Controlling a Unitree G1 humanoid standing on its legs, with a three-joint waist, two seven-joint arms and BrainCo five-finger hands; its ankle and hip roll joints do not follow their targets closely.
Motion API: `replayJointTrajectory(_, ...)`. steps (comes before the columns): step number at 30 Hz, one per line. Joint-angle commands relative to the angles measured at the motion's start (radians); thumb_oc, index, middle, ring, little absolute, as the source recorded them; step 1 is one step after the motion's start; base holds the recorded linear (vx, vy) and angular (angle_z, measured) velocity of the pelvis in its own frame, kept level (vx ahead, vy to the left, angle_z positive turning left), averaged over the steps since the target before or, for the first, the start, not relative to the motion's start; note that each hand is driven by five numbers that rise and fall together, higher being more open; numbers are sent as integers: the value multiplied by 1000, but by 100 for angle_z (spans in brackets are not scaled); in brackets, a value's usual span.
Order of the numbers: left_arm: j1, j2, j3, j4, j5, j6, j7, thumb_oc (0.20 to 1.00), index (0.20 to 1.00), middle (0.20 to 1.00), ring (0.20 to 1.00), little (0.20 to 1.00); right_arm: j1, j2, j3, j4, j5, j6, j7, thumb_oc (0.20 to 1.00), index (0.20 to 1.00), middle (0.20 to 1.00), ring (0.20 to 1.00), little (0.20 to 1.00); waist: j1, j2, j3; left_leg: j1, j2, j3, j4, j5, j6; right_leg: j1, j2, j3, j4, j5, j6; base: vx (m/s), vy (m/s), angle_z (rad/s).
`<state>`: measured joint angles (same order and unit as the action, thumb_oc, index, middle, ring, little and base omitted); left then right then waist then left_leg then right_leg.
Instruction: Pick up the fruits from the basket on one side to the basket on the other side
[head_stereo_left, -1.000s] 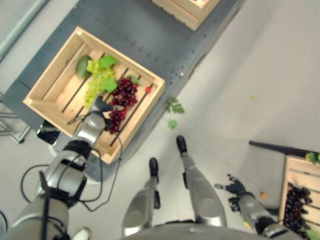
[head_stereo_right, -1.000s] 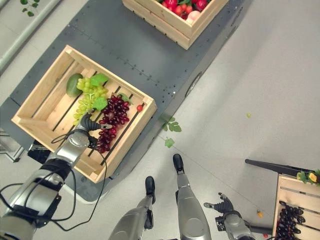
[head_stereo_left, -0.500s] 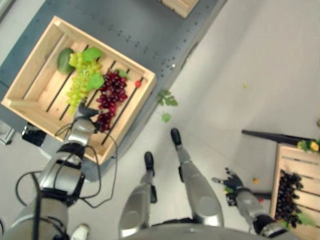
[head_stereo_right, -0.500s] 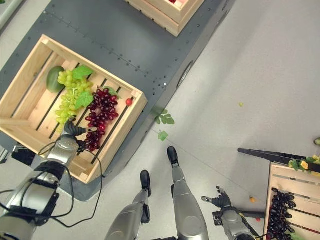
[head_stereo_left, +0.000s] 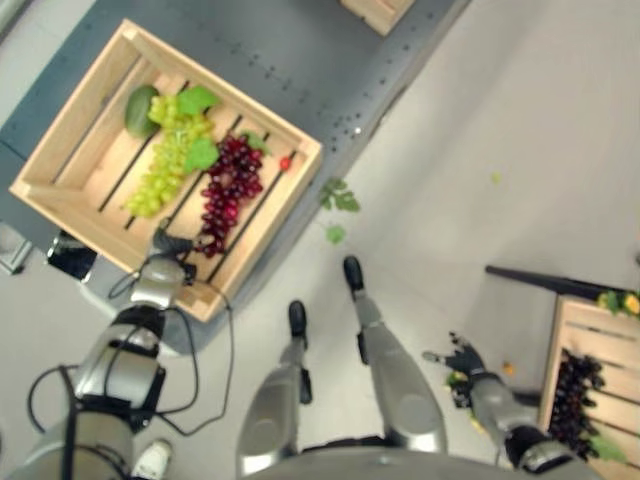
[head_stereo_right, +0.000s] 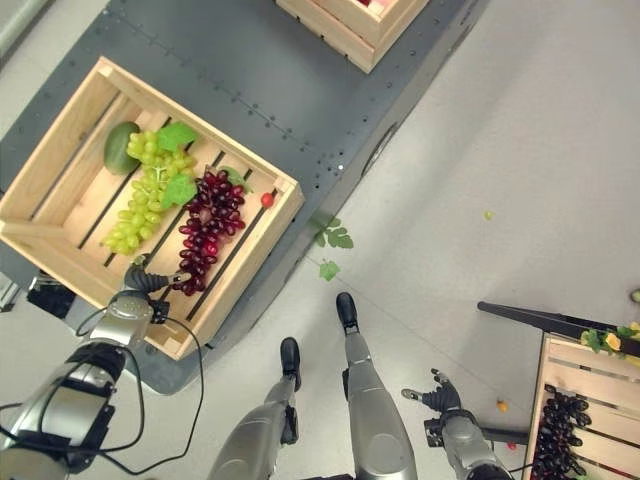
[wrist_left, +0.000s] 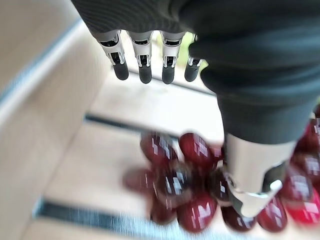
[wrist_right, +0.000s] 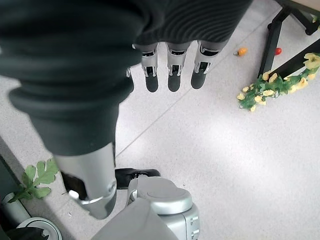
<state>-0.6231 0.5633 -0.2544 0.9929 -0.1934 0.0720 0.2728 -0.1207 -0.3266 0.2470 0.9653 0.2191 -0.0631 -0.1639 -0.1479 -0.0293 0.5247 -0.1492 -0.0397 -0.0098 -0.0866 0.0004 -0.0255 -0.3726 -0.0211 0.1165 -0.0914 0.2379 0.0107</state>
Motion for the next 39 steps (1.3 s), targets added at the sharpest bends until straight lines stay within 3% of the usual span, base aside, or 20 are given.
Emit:
replayJointTrajectory(1,-14,8,-8,-42,-43,-36,-26,1000,1000,1000,1000,1000,9,3,14,21,13,7,-18,1000,1000,1000,1000,1000,19,-32,-19,-94,-37,-58,11,26,3,-30,-18,-5,18,-49,130,0,0,0)
replayJointTrajectory(20,-41,-27,-51,-202,-85,-61,-52,1000,1000,1000,1000,1000,18,-9,18,-2,-2,11,-2,1000,1000,1000,1000,1000,11,-30,-20,-111,-44,-47,13,29,3,-45,-21,-2,17,-47,131,0,0,0)
replayJointTrajectory(39,-204,-56,-110,-29,-39,-33,-11,1000,1000,1000,1000,1000,13,-8,46,-7,15,3,-11,1000,1000,1000,1000,1000,-23,-35,-14,-141,-41,-35,13,35,-2,-78,-10,16,18,-44,125,2,-2,-1)
